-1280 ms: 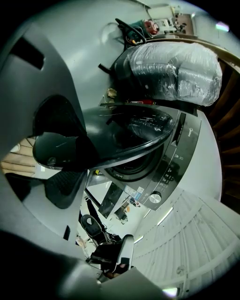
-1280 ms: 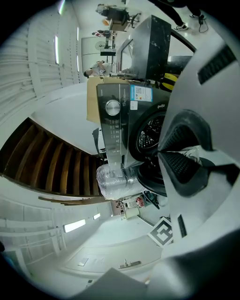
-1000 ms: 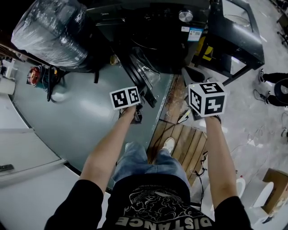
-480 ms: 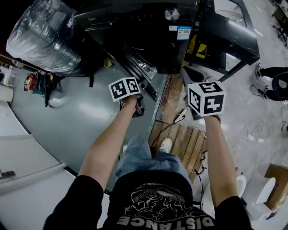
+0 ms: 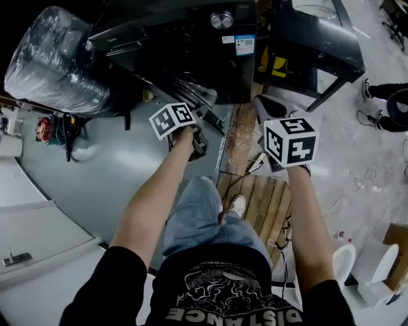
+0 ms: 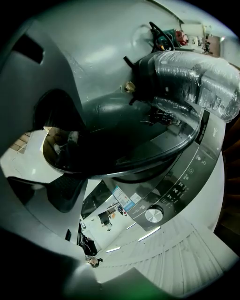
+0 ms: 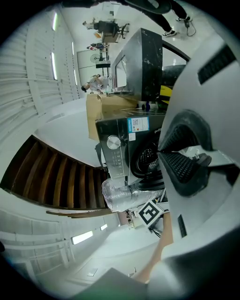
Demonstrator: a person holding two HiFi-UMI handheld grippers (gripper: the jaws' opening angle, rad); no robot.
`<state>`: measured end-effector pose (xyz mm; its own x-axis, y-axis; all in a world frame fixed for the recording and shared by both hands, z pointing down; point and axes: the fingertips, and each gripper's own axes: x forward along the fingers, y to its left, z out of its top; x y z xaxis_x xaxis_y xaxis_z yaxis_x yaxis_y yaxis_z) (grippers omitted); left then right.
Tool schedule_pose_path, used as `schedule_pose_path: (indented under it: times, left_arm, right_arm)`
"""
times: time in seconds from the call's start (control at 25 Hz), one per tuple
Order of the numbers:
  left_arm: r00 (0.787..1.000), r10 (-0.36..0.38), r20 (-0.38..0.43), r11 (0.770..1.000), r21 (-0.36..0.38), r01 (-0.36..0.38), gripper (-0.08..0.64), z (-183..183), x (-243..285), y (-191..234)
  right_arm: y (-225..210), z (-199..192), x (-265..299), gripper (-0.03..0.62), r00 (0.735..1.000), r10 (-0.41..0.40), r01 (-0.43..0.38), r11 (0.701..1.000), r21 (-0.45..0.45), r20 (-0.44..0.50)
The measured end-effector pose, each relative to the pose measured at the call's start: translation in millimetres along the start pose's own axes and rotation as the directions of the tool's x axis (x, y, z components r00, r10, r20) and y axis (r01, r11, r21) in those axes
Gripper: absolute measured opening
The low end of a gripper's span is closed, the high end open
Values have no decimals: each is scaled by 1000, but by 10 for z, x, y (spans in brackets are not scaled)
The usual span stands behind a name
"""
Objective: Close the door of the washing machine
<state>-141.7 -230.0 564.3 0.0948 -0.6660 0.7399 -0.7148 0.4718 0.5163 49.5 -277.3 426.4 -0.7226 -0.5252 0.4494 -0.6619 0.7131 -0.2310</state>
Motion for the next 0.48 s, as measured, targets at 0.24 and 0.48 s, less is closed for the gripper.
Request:
schedule_pose_path:
  times: [0.24,0.48]
  left_arm:
    - [999,-20,45,998,-60,22,296,110,165,-168]
    - [998,-27,60,995,-95,32,307,175,324,-276]
  right_arm:
    - [-124,-44,99,23,1000,-15,16,1000,27,-13]
    - [-251,11,266,23,1000,-24,25,999,36,-18]
